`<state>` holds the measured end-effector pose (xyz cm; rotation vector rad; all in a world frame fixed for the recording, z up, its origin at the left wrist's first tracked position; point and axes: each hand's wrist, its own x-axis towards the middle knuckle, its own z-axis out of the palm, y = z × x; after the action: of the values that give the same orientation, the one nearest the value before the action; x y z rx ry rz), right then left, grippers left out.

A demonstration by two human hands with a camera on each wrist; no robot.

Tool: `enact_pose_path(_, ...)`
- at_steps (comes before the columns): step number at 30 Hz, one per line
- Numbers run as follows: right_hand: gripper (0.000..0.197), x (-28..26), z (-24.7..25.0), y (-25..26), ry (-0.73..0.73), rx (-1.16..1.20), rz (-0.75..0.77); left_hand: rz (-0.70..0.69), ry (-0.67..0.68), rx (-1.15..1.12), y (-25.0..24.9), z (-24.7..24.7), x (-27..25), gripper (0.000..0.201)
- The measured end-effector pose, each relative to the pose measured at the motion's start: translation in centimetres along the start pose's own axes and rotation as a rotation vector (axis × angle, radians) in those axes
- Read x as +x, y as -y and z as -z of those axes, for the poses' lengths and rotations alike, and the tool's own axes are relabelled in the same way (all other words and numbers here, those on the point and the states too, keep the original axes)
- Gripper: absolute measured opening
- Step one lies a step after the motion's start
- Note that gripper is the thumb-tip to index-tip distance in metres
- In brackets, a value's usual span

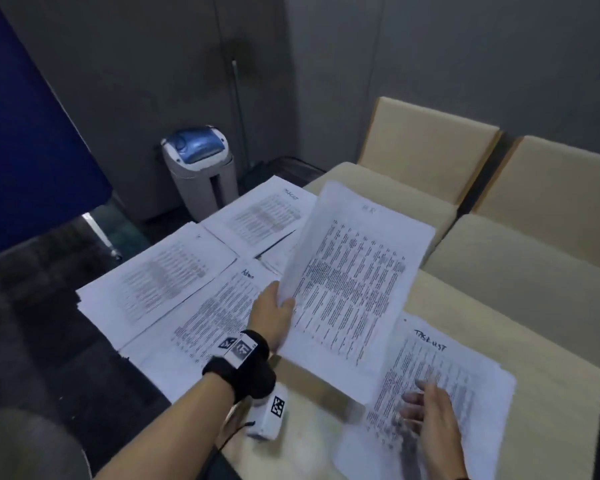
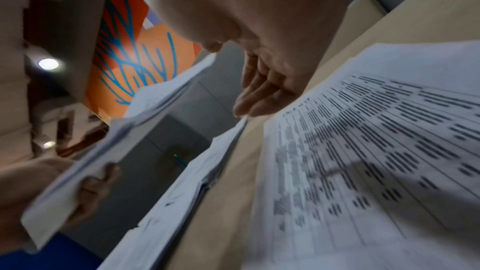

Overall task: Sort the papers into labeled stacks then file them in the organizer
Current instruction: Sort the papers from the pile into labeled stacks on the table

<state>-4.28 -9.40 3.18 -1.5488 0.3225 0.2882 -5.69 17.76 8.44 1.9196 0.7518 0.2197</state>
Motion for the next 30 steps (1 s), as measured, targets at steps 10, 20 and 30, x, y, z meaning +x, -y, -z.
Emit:
enact_pose_path(10, 0.050, 4.5, 5.5, -0.1, -0.264, -0.203, -0.166, 0.039, 0.080, 0.230, -2.5, 3.9, 18.4, 0.026)
enact_pose_path(20, 0.041, 1.0, 9.8, -1.4, -0.441, -0.411, -0.309, 0.065, 0.047, 0.590, -0.3, -3.0, 26.8, 0.066)
enact_pose_path(30, 0.035, 3.3, 11.7, -3.8, -0.354, -0.656, -0.399, -0.307, 0.239, 0.287, -0.1, -10.8, 11.1, 0.039)
